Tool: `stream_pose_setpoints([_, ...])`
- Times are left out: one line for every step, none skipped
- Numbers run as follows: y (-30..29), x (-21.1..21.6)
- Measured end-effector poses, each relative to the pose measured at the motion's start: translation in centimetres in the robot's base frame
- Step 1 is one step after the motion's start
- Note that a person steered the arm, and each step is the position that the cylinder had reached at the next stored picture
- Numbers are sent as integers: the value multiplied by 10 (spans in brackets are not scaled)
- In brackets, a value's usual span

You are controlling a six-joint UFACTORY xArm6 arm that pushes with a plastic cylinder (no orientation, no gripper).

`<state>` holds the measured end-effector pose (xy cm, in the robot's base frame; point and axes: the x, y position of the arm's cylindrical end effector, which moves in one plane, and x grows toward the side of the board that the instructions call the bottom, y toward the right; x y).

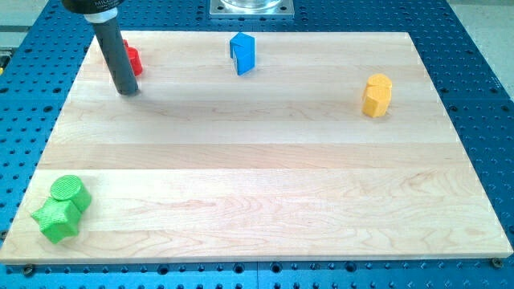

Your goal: Place your hand diagonally bottom left to the red circle

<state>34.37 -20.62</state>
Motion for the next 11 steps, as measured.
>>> stream_pose_setpoints([0, 0])
stream_pose_setpoints([3, 5])
stream_pose_setpoints([18, 5])
stream_pose_setpoints([18, 5])
stream_pose_setpoints([18, 5])
stream_pose_setpoints([18, 8])
stream_pose_setpoints([18, 8])
stream_pose_setpoints([45, 11])
stream_pose_setpoints([67, 14])
stream_pose_setpoints([74, 17])
stream_pose_setpoints([74, 20])
